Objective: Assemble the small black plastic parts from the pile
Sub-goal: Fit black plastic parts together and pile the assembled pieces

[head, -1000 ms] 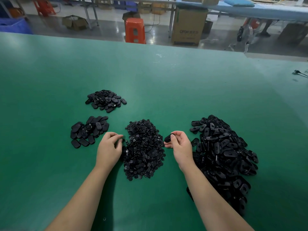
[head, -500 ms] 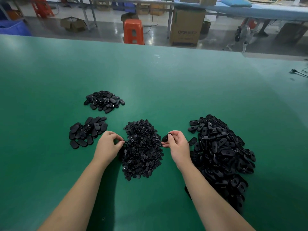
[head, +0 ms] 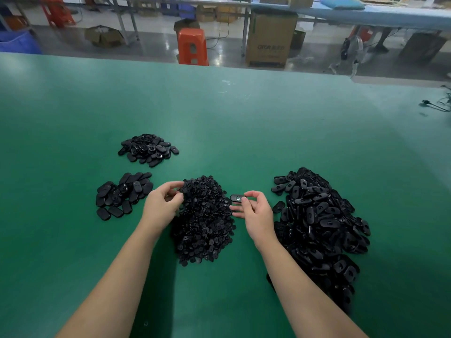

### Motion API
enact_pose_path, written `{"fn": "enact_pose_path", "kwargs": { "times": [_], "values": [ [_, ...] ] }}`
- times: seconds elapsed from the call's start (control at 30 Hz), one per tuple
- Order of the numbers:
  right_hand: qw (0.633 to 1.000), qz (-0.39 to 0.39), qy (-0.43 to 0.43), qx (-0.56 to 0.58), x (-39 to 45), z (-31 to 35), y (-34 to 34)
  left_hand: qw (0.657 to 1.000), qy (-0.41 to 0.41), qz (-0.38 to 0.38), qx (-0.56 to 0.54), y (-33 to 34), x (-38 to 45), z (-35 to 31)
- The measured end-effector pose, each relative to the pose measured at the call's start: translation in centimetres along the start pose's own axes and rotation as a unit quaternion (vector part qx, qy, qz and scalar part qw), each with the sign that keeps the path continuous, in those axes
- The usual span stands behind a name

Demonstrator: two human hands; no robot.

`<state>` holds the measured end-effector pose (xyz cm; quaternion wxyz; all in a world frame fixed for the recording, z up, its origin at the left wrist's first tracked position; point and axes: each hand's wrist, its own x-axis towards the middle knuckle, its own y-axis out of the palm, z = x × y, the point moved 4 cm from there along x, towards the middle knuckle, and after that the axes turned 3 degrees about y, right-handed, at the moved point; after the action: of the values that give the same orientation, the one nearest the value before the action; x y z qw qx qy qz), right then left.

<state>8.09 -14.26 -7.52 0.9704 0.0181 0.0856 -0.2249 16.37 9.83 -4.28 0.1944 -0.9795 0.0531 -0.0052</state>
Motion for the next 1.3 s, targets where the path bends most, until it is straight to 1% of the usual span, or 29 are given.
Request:
{"fn": "enact_pose_path", "kwargs": {
  "times": [0.13,0.27,0.33,0.57,0.7,0.77,0.87,0.97,1.07,1.13,1.3],
  "values": [
    [1.0,0.005,-0.005,-0.021,0.0,0.0,0.2,0.998,0.021,0.051,-0.024,2.4,-0.3,-2.1],
    [1.0,0.003,-0.008,-0.021,0.0,-0.1,0.2,0.992,0.039,0.121,-0.024,5.1,-1.0,-3.9],
    [1.0,0.002,-0.008,-0.021,0.0,-0.3,0.2,0.989,0.046,0.142,-0.021,6.2,-1.1,-4.4],
    [1.0,0.002,-0.001,-0.017,0.2,-0.5,0.3,0.989,0.056,0.139,-0.001,8.5,-0.9,-5.5],
    [1.0,0.006,0.003,-0.009,0.1,-0.4,0.2,0.987,0.066,0.141,0.034,9.1,-0.8,-5.8],
    [1.0,0.007,0.002,-0.013,0.1,-0.4,0.2,0.987,0.07,0.141,0.033,9.2,-0.9,-5.7],
    [1.0,0.008,0.002,-0.015,0.0,-0.3,0.1,0.989,0.087,0.112,0.036,9.1,-0.9,-5.7],
    [1.0,0.007,-0.001,-0.016,0.0,-0.2,0.2,0.993,0.069,0.099,0.002,8.8,-0.9,-5.5],
    [0.999,0.008,-0.005,-0.033,0.0,-0.2,0.2,0.989,0.051,0.131,-0.033,8.9,-1.0,-5.3],
    [0.999,0.009,-0.005,-0.037,0.0,-0.3,0.2,0.988,0.043,0.14,-0.047,9.1,-1.1,-5.3],
    [0.999,0.009,-0.011,-0.039,0.0,-0.2,0.2,0.988,0.015,0.126,-0.09,9.2,-1.2,-5.1]
  ]
}}
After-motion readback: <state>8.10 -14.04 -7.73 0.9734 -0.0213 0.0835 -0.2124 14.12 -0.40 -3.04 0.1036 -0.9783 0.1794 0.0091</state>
